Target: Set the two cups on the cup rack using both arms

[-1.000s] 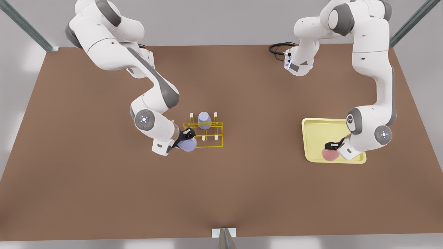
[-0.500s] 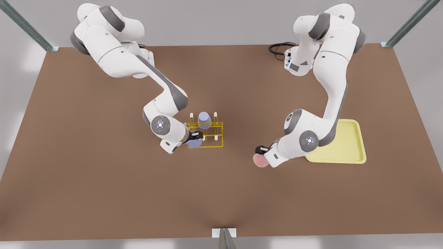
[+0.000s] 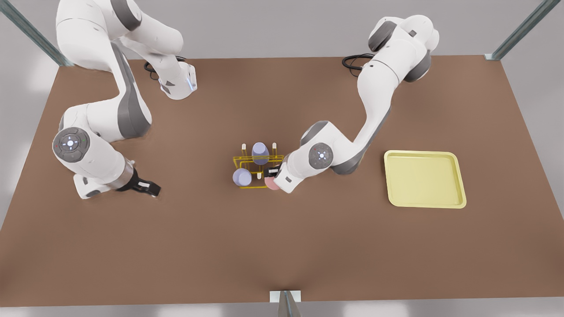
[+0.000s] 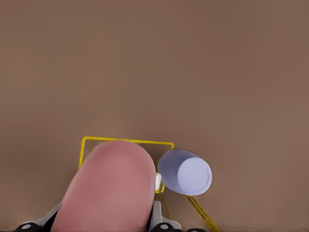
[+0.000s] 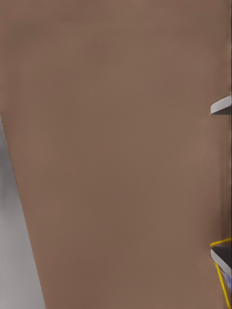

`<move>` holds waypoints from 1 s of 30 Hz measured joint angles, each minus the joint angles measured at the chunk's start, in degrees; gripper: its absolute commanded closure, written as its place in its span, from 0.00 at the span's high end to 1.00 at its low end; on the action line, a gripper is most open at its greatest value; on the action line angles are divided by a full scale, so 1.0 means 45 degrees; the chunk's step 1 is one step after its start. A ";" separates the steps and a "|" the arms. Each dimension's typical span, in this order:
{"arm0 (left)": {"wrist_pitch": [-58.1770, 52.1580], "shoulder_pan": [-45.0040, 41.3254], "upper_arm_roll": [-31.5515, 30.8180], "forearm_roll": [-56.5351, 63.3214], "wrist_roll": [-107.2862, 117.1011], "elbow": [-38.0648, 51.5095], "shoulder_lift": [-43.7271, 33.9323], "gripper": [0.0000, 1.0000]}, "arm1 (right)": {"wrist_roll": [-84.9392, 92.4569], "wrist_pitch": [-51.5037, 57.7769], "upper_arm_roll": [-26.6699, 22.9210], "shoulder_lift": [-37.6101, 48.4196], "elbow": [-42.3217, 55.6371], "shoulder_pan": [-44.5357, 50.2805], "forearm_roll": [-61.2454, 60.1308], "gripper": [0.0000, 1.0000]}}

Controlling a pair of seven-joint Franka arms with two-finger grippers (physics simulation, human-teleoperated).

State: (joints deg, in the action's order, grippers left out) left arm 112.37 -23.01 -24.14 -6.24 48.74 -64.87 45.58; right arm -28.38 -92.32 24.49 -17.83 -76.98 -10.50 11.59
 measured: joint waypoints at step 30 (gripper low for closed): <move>-0.0717 -0.0069 -0.0042 0.1341 0.5146 0.0214 -0.0508 1.00 | 0.3936 0.3111 -0.3003 0.4796 -0.3487 0.1636 -0.2391 1.00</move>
State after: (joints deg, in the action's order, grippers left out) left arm 109.15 -23.32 -24.32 -0.20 71.89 -63.91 43.30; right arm -10.67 -78.32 10.97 3.75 -92.67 -3.14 0.83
